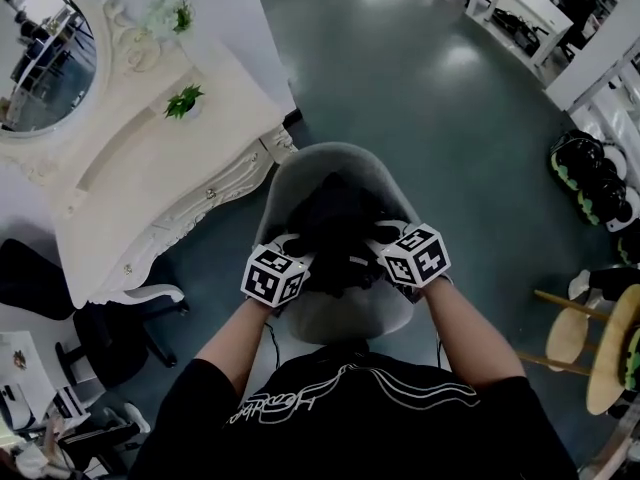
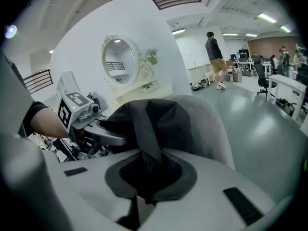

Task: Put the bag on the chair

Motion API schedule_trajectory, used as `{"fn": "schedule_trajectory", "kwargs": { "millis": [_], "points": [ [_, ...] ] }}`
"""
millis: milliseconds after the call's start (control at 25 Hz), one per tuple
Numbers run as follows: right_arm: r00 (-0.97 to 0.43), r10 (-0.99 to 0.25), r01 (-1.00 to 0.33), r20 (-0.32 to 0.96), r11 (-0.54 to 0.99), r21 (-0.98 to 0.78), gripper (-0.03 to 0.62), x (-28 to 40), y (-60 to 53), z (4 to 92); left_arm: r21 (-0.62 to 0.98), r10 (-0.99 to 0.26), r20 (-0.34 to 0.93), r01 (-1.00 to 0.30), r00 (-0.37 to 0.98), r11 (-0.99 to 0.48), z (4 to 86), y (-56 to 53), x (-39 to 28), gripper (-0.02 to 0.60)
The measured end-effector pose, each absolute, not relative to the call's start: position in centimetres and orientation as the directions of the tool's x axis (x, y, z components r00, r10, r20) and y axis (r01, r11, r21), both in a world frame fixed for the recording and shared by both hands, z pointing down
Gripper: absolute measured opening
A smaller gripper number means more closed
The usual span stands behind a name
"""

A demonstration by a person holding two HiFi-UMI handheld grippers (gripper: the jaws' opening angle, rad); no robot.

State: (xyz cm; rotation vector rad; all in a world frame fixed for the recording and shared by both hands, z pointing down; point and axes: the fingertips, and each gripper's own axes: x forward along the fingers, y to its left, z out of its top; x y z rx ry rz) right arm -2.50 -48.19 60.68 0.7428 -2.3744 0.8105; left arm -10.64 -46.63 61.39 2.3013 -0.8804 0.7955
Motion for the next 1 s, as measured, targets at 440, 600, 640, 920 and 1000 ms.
{"fn": "schedule_trajectory", "kwargs": {
  "millis": [440, 600, 640, 920, 1000],
  "points": [
    [-0.781, -0.378, -0.617, 0.498, 0.592, -0.518, 0.147, -3.6, -50.2, 61.1, 0.373, -0.42, 0.64, -0.738, 0.644, -0.563, 63.3, -49.2, -11.5, 0.155],
    [-0.77, -0.419, -0.635, 0.481, 0.578, -0.512, 0.285, -3.0, -50.3, 60.4, 0.394, -0.454, 0.619, -0.754, 0.64, -0.525, 63.5, -49.0, -12.7, 0.314],
    [-0.763, -0.437, -0.644, 0.476, 0.569, -0.511, 0.304, -2.5, -50.4, 60.1, 0.402, -0.469, 0.612, -0.761, 0.637, -0.509, 63.5, -48.9, -13.3, 0.322],
    [-0.742, -0.525, -0.666, 0.417, 0.51, -0.544, 0.334, 1.2, -49.4, 57.4, 0.489, -0.588, 0.544, -0.796, 0.598, -0.358, 61.1, -47.5, -17.7, 0.337],
    [-0.743, -0.523, -0.666, 0.417, 0.518, -0.536, 0.326, 1.5, -48.6, 56.6, 0.498, -0.598, 0.539, -0.797, 0.593, -0.341, 60.1, -46.8, -18.2, 0.336]
  ]
}}
